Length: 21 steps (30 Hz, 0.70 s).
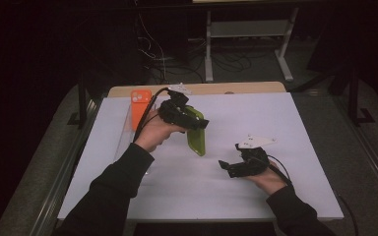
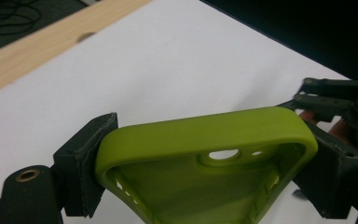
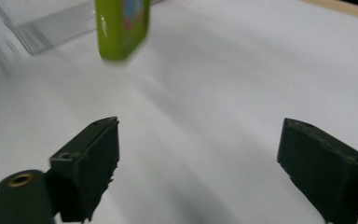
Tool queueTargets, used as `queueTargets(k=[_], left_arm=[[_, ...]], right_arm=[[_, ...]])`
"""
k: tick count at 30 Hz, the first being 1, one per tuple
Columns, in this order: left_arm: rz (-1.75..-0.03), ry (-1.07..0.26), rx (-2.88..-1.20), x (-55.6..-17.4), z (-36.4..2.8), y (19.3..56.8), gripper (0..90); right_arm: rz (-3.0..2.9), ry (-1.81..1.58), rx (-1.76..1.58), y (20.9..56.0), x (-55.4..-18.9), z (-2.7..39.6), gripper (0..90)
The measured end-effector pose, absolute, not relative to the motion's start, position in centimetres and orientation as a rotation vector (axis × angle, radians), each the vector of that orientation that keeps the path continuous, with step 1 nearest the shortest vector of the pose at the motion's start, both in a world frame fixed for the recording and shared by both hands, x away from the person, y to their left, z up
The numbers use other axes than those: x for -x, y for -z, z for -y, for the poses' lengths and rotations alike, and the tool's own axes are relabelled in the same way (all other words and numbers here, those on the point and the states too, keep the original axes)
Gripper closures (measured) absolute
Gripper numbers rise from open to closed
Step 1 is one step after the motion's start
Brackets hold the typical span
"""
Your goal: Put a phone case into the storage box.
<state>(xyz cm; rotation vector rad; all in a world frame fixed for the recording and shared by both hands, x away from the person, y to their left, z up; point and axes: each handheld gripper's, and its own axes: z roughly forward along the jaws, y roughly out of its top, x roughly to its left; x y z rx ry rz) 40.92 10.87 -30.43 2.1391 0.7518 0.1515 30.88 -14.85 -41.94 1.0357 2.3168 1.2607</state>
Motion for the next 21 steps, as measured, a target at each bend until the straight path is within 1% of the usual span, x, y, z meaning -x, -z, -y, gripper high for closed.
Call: queueTargets(k=[3,4,14,21], left_arm=[[-0.778,-0.186,-2.14,-41.2,-11.9,29.2,15.0],[-0.784,-0.202,-2.147,-41.4,-12.2,28.8,15.0],[-0.917,-0.351,-2.155,-43.1,-15.8,25.5,15.0],[-1.009,-0.395,-2.149,-44.3,-18.1,24.7,15.0]], right_arm=[[-2.326,-1.226,-1.035,42.3,-30.5,16.0,0.7],[-2.329,-1.208,-1.029,42.5,-30.4,16.4,0.0],[-2.315,-1.134,-1.077,43.3,-28.8,19.6,0.0],[-2.32,-1.13,-1.068,43.6,-28.1,20.4,0.0]])
